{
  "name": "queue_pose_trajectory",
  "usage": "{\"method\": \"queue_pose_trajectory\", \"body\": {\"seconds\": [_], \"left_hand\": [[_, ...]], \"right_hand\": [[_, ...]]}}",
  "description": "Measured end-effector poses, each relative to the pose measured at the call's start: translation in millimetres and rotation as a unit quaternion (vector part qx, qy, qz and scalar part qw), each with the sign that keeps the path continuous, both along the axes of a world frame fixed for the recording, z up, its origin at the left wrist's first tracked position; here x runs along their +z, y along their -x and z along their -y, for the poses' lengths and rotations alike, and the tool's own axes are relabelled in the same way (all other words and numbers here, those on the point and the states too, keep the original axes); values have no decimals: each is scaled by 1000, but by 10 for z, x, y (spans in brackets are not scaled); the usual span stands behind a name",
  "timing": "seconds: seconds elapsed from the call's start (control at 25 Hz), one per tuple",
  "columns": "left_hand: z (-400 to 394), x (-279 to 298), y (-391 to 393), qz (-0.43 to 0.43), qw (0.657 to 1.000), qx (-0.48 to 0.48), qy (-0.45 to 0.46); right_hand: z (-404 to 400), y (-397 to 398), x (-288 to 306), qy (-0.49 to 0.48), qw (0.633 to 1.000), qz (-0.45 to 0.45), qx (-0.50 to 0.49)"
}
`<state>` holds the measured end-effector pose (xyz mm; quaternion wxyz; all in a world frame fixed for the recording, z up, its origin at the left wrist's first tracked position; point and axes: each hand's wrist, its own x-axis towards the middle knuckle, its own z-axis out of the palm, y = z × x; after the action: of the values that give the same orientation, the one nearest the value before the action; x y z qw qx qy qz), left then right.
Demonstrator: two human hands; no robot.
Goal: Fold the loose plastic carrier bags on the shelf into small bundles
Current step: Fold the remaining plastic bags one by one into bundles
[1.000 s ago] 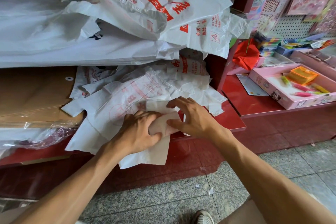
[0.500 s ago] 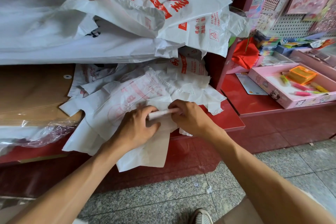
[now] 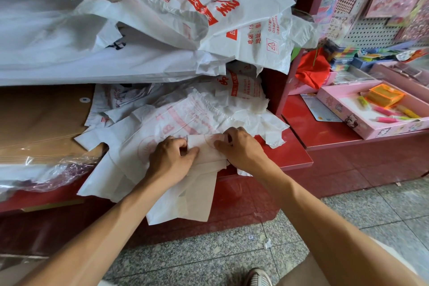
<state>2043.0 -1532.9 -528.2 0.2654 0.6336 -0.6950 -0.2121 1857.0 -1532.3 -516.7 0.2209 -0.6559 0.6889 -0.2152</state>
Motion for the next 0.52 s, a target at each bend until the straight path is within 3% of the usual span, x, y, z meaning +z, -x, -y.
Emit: {"method": "queue_pose_trajectory", "body": {"seconds": [0.12,0.24,0.32,0.4,0.44,0.52], "left_hand": [[-16,30,10,-33,999,23,-1],[-31,114,48,-159,985,54,-29],[-41,215,70,-325,941,68,-67],[-29,307,49,-476,868,47,-136],[-21,335,22,-509,849,30,-143],[-41,396,-56,-509,854,23,-107]], "right_hand": [[-18,1,34,7,998,59,6],[-58,-23,158,12,973,230,-3],[-87,-32,295,28,916,400,-13],[-102,-37,381,24,872,488,-16],[-112,-52,404,10,861,508,-15],[-118,-112,425,-16,861,508,-4]]}}
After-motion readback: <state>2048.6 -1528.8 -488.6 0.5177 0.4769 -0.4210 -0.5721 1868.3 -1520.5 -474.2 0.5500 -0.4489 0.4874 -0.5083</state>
